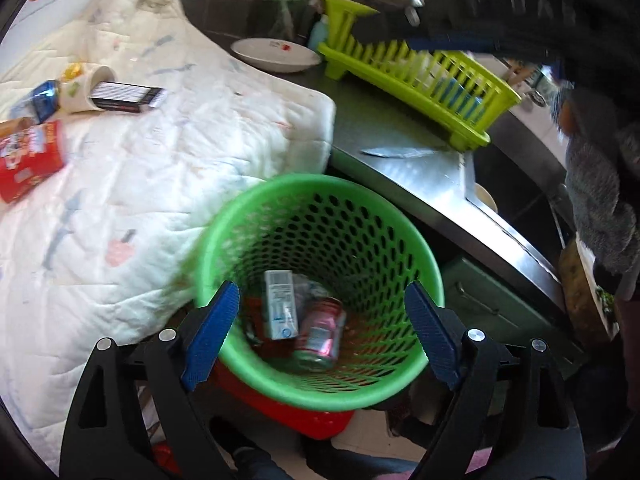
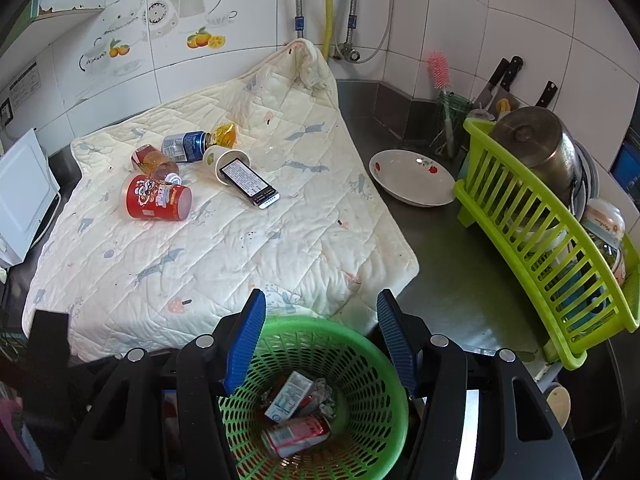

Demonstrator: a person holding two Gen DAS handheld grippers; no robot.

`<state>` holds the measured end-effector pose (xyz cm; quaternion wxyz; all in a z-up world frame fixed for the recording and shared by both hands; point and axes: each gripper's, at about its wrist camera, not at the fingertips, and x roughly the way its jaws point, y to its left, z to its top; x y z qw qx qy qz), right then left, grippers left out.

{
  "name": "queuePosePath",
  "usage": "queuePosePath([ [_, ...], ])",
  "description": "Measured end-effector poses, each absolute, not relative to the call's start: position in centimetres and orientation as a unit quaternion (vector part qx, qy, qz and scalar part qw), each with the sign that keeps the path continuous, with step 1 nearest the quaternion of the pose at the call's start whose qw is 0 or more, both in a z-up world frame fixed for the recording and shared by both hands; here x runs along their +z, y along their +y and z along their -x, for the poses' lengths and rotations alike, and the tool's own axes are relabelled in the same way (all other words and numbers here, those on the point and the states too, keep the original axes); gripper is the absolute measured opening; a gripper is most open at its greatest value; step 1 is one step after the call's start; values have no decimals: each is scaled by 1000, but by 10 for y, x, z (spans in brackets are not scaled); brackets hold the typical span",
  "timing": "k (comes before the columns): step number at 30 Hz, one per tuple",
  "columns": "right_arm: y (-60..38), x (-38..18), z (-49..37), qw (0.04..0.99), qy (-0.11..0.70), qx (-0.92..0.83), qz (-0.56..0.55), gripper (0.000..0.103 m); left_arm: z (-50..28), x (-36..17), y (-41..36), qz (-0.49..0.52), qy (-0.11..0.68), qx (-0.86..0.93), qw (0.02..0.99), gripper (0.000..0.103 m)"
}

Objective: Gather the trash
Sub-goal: 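Withdraw both open tools from the basket back over the mat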

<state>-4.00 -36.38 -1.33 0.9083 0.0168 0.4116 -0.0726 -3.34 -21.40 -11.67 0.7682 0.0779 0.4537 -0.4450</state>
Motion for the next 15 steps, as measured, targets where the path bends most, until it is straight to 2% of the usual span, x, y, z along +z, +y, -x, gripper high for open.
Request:
queuePosePath([
  [15, -327, -31, -8, 902, 430, -25, -13, 56, -39, -95, -109, -38, 433, -317, 843, 84],
])
